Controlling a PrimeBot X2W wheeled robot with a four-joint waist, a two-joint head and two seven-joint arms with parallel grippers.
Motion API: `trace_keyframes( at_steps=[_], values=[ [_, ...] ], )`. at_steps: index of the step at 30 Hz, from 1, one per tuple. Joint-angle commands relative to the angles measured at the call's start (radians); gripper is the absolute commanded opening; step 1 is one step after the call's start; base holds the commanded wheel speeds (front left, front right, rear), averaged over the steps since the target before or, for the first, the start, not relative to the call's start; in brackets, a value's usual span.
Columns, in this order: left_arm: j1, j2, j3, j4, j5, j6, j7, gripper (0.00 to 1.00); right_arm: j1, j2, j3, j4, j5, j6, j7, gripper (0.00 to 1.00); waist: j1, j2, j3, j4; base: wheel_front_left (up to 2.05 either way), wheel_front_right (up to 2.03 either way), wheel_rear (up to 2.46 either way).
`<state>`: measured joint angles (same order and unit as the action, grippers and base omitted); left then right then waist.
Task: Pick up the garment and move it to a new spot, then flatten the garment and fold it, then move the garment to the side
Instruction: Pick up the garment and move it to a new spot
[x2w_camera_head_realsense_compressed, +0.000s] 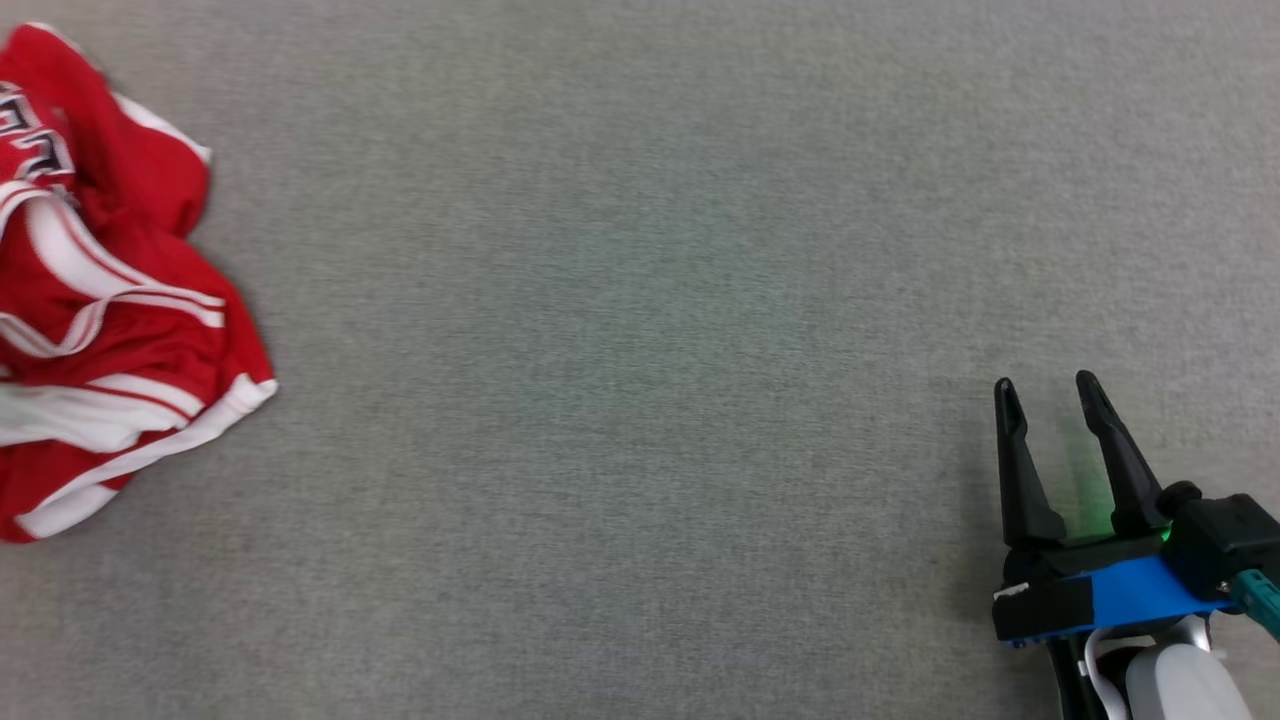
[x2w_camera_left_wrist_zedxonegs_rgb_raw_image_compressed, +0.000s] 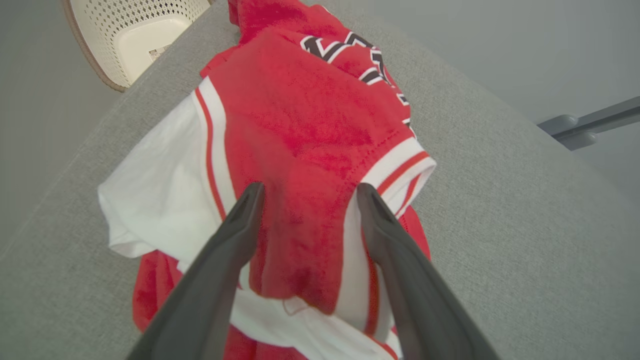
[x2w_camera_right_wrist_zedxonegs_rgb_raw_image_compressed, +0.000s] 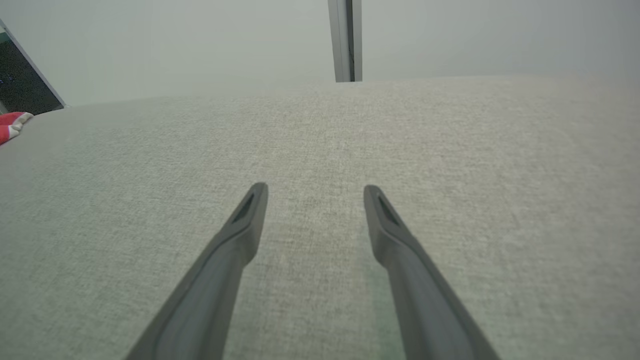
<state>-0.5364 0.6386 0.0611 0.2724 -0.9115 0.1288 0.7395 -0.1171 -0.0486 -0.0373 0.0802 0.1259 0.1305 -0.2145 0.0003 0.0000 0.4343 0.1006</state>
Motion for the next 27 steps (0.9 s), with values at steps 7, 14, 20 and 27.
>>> trace_keyframes(
  at_steps=[7,14,20,27],
  values=[
    [0.046,0.018,-0.017,0.070,0.038,0.063,0.017,0.93,-0.045,-0.003,-0.010,0.021,0.020,0.000,-0.027,1.00,-0.0003,0.0000,0.051,-0.066,0.00,0.00,0.00],
    [0.052,0.034,-0.025,0.103,0.069,0.053,-0.025,0.00,-0.047,-0.003,-0.016,0.051,0.038,0.000,-0.037,1.00,-0.0003,0.0000,0.009,-0.062,0.00,0.00,0.00],
    [-0.006,0.063,-0.026,0.074,0.074,-0.003,-0.064,0.00,-0.029,-0.003,-0.009,0.078,0.057,0.000,-0.045,1.00,-0.0003,0.0000,-0.076,-0.036,0.00,0.00,0.00],
    [-0.127,0.090,-0.073,-0.023,0.092,-0.054,-0.035,0.00,0.005,-0.004,0.007,0.126,0.087,0.000,-0.051,1.00,-0.0003,0.0000,-0.219,-0.022,0.00,0.00,0.00]
  ],
)
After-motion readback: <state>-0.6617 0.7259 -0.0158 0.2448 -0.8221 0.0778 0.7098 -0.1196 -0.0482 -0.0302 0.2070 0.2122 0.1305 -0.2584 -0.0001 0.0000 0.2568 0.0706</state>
